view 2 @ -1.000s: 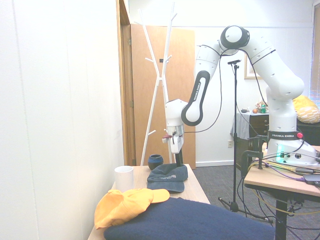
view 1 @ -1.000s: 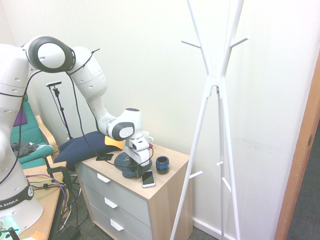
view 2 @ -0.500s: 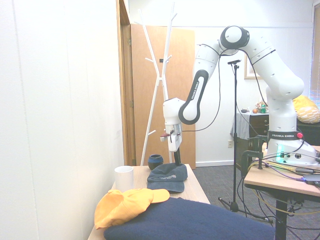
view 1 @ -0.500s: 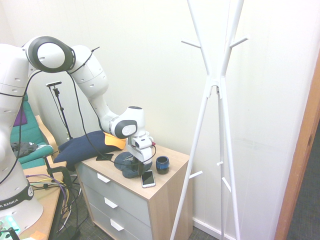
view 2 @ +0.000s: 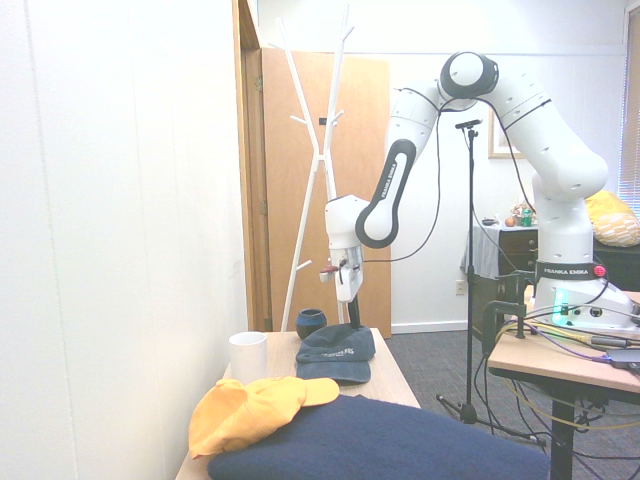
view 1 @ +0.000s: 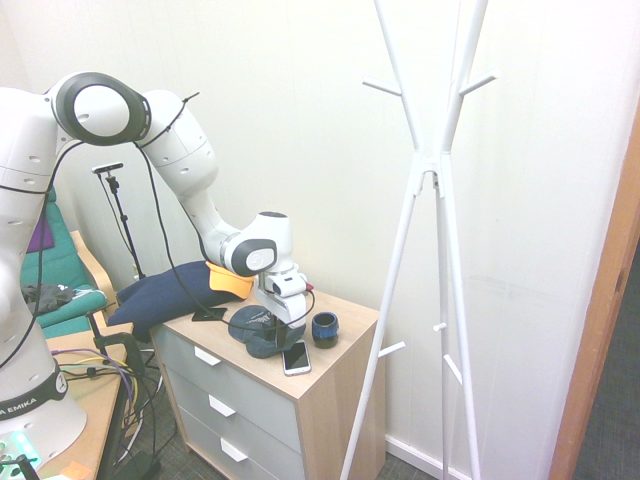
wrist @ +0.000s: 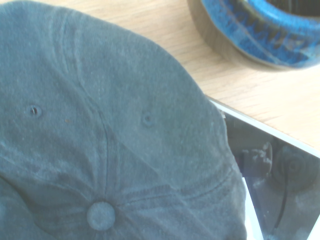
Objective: Hang the cap
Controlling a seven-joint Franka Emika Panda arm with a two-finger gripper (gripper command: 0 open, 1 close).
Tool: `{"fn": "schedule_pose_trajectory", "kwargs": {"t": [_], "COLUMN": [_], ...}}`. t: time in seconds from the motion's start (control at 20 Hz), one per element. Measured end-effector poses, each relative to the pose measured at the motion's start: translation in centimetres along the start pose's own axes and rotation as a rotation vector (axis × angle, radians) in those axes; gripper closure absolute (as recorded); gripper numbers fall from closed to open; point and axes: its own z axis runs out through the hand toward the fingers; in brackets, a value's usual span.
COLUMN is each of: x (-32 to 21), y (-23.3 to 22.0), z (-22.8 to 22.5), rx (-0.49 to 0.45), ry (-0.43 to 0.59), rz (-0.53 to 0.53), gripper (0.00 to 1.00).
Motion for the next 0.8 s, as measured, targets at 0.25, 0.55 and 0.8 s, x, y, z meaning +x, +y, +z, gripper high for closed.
{"fn": "schedule_pose_trajectory", "kwargs": {"t": [0.25, 0.55, 0.8], "x": [-0.6, -7.4, -9.8], "y": [-1.9, -2.6, -0.2], "z": [-7.7, -20.7, -30.5], "rx": [0.033, 0.052, -0.012], "ry": [0.063, 0.176, 0.390], "rz": [-0.087, -0.223, -0.264], "gripper": [1.00, 1.00, 1.00]}}
